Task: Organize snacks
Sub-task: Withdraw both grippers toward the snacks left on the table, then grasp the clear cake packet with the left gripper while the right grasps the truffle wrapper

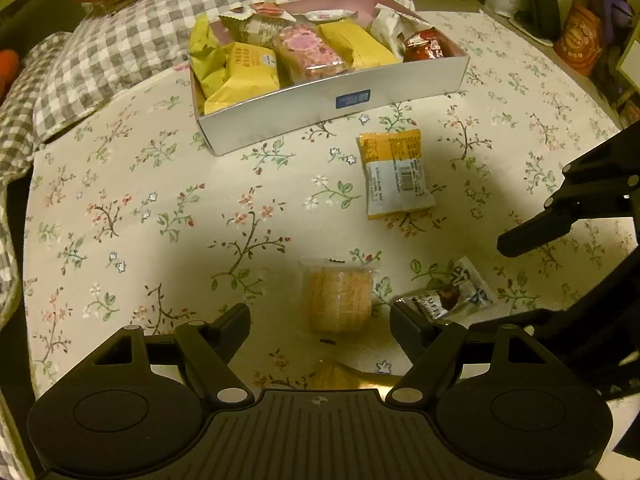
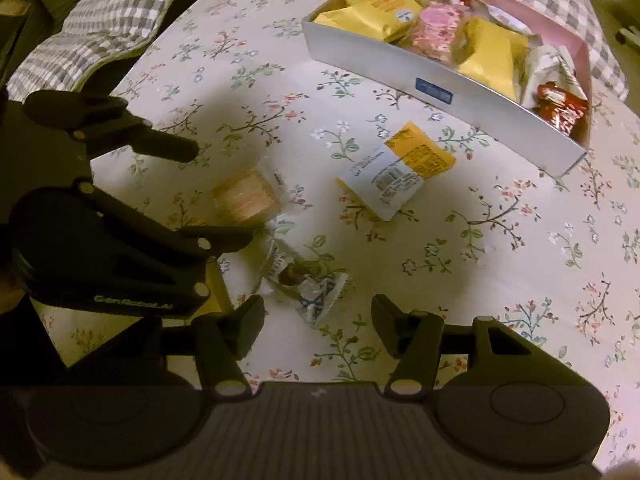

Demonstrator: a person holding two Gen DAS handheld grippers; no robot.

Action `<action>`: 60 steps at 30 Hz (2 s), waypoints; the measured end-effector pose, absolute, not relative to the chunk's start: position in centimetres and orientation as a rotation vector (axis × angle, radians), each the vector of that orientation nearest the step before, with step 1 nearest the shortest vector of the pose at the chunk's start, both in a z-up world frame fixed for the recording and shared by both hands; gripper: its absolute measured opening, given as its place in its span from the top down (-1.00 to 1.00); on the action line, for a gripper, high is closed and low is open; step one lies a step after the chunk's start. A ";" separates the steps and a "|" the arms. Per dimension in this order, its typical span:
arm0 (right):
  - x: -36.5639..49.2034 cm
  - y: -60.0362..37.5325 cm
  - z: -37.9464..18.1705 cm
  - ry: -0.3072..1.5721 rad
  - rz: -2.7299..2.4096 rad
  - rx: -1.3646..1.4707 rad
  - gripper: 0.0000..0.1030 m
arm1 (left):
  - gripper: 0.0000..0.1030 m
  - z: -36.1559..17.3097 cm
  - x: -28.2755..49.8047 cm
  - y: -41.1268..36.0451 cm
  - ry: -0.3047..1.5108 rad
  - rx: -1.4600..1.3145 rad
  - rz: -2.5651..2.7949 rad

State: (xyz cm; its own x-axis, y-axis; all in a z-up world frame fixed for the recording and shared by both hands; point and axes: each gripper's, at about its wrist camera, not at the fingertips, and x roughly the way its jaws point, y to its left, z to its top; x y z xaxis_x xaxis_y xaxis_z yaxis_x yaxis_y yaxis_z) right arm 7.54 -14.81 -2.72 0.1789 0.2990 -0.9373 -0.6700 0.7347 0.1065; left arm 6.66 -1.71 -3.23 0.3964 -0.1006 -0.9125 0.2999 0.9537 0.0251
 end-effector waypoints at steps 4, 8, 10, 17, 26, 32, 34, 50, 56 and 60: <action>7.3 -14.4 -2.9 1.198 0.730 -0.399 -0.08 | -0.38 -3.9 6.7 -1.7 1.142 0.228 -0.250; 6.9 -14.1 -3.1 1.176 0.751 -0.445 -0.08 | 0.16 -4.2 7.2 -1.1 1.165 0.195 -0.247; 6.8 -14.1 -3.3 1.162 0.759 -0.467 -0.08 | 0.17 -4.1 7.4 -0.9 1.159 0.188 -0.251; 6.2 -13.6 -3.4 1.077 0.785 -0.551 -0.08 | 0.17 -3.9 7.9 0.1 1.157 0.168 -0.218; 5.0 -12.2 -5.0 0.959 0.789 -0.769 -0.12 | 0.17 -4.0 8.2 1.1 1.173 0.148 -0.183; 5.5 -11.8 -5.2 0.939 0.806 -0.730 -0.10 | 0.17 -4.0 8.3 1.2 1.173 0.139 -0.174; 5.5 -11.7 -5.2 0.935 0.814 -0.713 -0.07 | 0.17 -4.0 8.4 1.3 1.175 0.140 -0.167; 6.5 -11.5 -4.7 1.038 0.814 -0.563 0.65 | 0.17 -4.1 9.0 1.5 1.174 0.118 -0.154; 7.4 -11.5 -4.6 1.051 0.767 -0.526 0.66 | 0.33 -4.1 9.5 0.9 1.164 0.118 -0.163; 8.0 -12.4 -4.0 1.050 0.737 -0.477 0.66 | 0.36 -4.1 9.5 1.0 1.161 0.123 -0.156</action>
State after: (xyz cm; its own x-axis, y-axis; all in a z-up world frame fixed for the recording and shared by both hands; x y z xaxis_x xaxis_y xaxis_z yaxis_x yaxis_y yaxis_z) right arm 7.99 -12.36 -4.05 0.2976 0.3138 -0.9016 -0.7413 0.6711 -0.0111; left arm 9.47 1.04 -4.09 0.3893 -0.0591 -0.9192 0.1858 0.9825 0.0156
